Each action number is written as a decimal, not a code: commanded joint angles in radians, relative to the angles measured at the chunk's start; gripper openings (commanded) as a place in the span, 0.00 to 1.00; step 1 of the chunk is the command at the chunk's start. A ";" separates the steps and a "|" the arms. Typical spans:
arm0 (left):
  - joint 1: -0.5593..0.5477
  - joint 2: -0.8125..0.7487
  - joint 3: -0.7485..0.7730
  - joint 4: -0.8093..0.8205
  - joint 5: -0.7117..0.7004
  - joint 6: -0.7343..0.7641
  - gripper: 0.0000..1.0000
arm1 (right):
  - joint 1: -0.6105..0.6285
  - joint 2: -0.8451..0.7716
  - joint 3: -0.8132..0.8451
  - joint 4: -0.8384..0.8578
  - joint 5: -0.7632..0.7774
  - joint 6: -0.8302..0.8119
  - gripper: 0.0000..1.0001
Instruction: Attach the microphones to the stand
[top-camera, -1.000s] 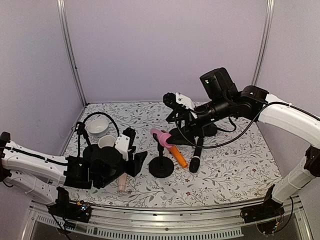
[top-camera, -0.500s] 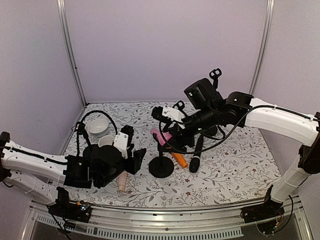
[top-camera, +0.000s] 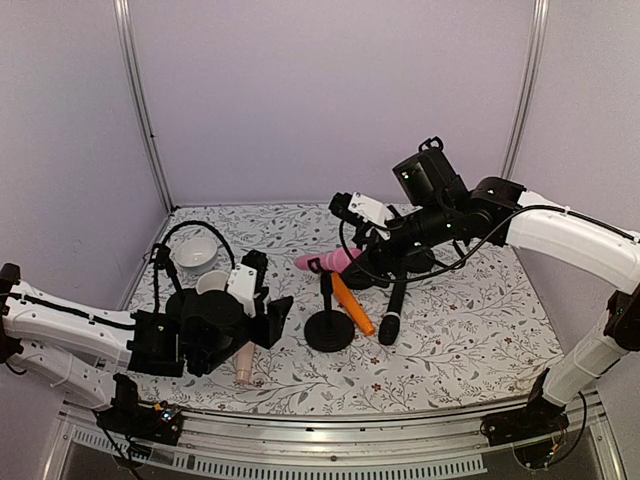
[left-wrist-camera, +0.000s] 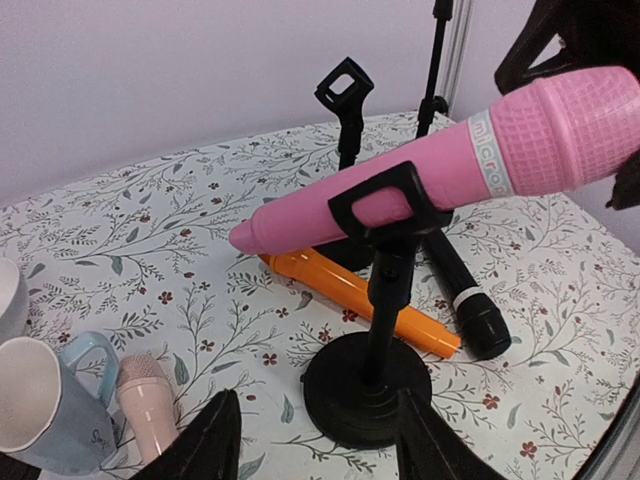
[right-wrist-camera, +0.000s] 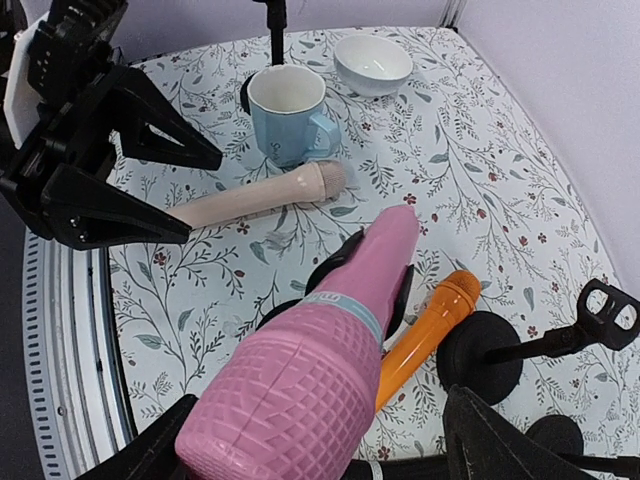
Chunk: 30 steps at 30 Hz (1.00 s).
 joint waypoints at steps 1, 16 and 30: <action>-0.001 -0.013 -0.013 0.034 -0.008 0.008 0.55 | -0.018 -0.046 -0.010 0.011 -0.038 0.017 0.82; -0.002 -0.049 -0.044 0.036 -0.006 -0.010 0.54 | -0.018 -0.015 -0.010 -0.013 -0.075 0.022 0.79; -0.001 -0.036 -0.038 0.053 -0.007 0.005 0.54 | -0.019 -0.020 -0.044 -0.018 -0.023 0.024 0.62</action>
